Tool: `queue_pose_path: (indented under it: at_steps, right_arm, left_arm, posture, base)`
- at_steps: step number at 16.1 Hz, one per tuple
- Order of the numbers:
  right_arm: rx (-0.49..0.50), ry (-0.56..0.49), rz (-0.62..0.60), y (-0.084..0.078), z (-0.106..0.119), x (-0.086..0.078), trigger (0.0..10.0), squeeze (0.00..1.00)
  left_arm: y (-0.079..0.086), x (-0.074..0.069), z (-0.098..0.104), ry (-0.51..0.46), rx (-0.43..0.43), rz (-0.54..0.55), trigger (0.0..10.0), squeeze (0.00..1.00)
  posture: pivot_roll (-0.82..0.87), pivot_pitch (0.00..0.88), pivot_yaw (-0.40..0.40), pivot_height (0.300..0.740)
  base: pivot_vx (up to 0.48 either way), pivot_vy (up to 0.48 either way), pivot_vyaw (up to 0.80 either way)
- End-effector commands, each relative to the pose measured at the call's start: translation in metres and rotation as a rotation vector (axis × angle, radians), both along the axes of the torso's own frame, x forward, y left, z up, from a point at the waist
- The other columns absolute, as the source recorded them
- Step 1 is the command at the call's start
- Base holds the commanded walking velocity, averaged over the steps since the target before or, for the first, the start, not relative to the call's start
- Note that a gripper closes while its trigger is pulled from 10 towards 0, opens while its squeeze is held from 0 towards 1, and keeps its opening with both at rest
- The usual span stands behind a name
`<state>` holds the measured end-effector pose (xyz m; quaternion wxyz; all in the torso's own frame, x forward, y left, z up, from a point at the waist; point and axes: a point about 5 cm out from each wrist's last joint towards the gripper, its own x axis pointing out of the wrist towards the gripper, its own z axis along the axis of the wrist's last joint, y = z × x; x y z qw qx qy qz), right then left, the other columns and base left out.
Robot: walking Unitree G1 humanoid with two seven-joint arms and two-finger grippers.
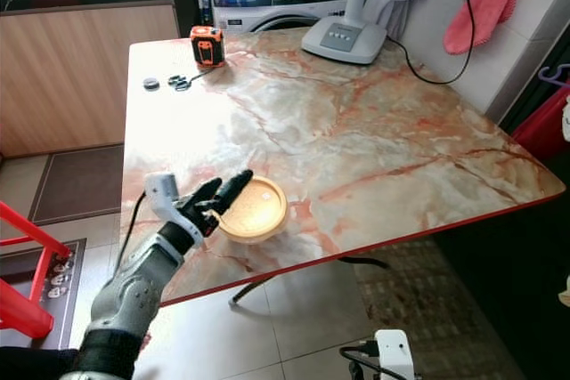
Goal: Restocking fridge
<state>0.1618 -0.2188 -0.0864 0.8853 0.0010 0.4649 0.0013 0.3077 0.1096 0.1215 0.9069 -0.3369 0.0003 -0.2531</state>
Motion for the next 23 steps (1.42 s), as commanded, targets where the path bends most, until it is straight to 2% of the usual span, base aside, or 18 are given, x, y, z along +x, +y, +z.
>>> queue_pose_path:
  at_steps: [1, 4, 6, 8, 11, 13, 17, 21, 23]
  right_arm:
    - [-0.001, -0.001, -0.010, -0.002, 0.000, -0.001, 10.0, 0.00]
    - [-0.001, -0.001, -0.007, -0.002, 0.000, 0.000, 10.0, 0.00]
    - [0.001, -0.004, -0.006, -0.002, 0.000, 0.000, 10.0, 0.00]
    - [0.001, -0.004, -0.006, -0.002, 0.000, 0.000, 10.0, 0.00]
    - [0.002, -0.002, -0.005, -0.002, 0.001, 0.000, 10.0, 0.00]
    - [0.002, -0.002, -0.003, -0.001, 0.001, 0.000, 10.0, 0.00]
    - [0.002, -0.005, -0.004, -0.002, 0.001, 0.000, 10.0, 0.00]
    - [-0.002, -0.002, -0.002, -0.003, 0.000, 0.000, 10.0, 0.00]
    - [-0.004, -0.002, -0.002, -0.003, 0.000, 0.000, 10.0, 0.00]
  left_arm:
    - [0.001, -0.002, 0.006, -0.009, -0.024, -0.002, 10.0, 0.00]
    - [0.003, -0.004, 0.010, -0.024, -0.014, 0.004, 10.0, 0.00]
    - [0.004, -0.005, 0.022, -0.054, -0.008, 0.010, 10.0, 0.00]
    - [0.004, -0.007, 0.023, -0.058, 0.039, 0.036, 10.0, 0.00]
    - [0.022, -0.004, 0.010, 0.010, 0.106, 0.230, 10.0, 0.00]
    - [0.035, -0.002, 0.002, 0.049, 0.123, 0.307, 10.0, 0.00]
    - [0.038, 0.002, -0.005, 0.066, 0.127, 0.316, 10.0, 0.00]
    - [0.031, 0.008, -0.013, 0.091, 0.072, 0.251, 10.0, 0.00]
    - [0.029, 0.010, -0.013, 0.088, 0.077, 0.243, 10.0, 0.00]
  posture:
    - [-0.11, 0.029, -0.053, 0.740]
    - [-0.10, 0.031, -0.054, 0.740]
    - [-0.10, 0.031, -0.054, 0.740]
    - [-0.10, 0.029, -0.052, 0.740]
    - [-0.10, 0.029, -0.053, 0.740]
    - [-0.10, 0.028, -0.054, 0.740]
    - [-0.10, 0.028, -0.054, 0.740]
    - [-0.11, 0.027, -0.059, 0.740]
    - [-0.11, 0.025, -0.058, 0.740]
  base:
    - [0.000, 0.000, 0.00]
    - [0.000, 0.000, 0.00]
    - [0.000, 0.000, 0.00]
    - [0.000, 0.000, 0.00]
    - [0.000, 0.000, 0.00]
    - [0.000, 0.000, 0.00]
    - [0.000, 0.000, 0.00]
    - [0.000, 0.000, 0.00]
    - [0.000, 0.000, 0.00]
